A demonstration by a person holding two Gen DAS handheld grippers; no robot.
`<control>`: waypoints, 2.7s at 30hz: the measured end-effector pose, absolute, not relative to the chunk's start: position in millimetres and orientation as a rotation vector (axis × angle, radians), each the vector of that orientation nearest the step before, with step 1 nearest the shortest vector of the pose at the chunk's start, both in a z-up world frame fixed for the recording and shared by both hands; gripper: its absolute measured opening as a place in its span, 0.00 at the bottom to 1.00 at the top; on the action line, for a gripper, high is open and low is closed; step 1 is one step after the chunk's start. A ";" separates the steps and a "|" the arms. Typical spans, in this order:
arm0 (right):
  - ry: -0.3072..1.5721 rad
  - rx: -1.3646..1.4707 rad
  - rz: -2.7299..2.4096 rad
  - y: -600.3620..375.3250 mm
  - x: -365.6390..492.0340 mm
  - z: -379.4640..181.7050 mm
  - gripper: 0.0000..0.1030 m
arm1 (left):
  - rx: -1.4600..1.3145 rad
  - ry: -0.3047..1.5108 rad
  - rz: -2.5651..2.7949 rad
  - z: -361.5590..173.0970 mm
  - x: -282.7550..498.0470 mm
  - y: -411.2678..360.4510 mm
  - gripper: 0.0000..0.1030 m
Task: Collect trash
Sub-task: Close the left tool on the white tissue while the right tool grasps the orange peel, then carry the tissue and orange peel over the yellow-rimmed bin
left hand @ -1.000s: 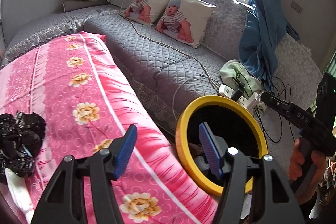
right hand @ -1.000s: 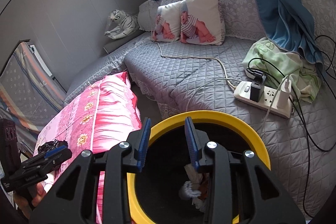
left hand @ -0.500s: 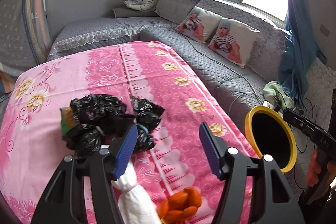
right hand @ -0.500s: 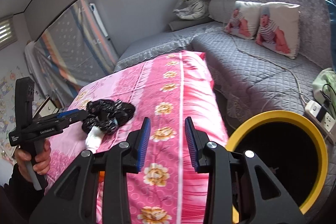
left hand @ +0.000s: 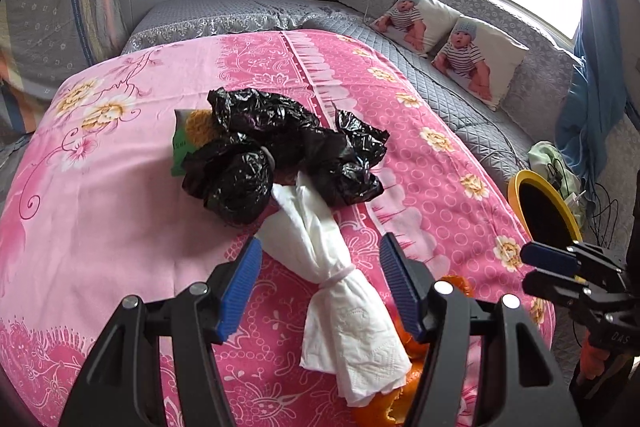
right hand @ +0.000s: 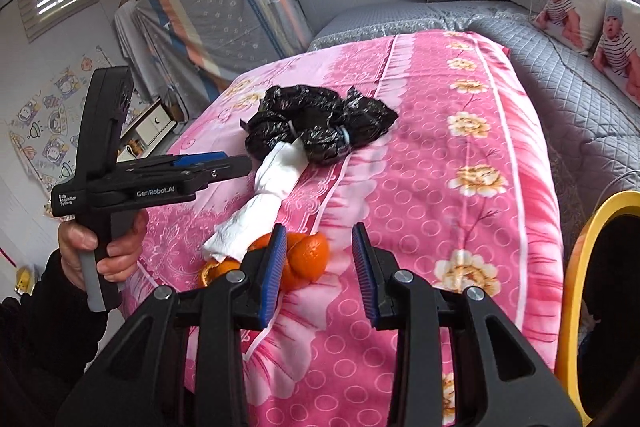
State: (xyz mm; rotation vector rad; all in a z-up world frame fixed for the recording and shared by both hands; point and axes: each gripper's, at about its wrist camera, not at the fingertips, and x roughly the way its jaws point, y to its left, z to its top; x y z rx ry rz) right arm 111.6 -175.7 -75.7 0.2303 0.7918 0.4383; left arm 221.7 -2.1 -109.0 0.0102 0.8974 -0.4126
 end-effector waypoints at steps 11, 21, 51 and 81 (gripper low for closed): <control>0.870 0.246 0.481 -155.9 121.7 -101.7 0.31 | 0.001 0.953 -0.415 -131.4 227.7 -7.4 0.57; 0.892 0.288 0.525 -155.6 127.8 -108.6 0.41 | -0.010 0.988 -0.415 -141.1 239.3 -11.0 0.57; 0.915 0.184 0.497 -135.3 142.4 -117.1 0.34 | 0.008 1.015 -0.415 -149.8 254.2 -16.1 0.30; 0.770 0.276 0.307 -219.8 95.7 -76.9 0.33 | 0.049 0.864 -0.491 -83.1 215.1 -51.1 0.29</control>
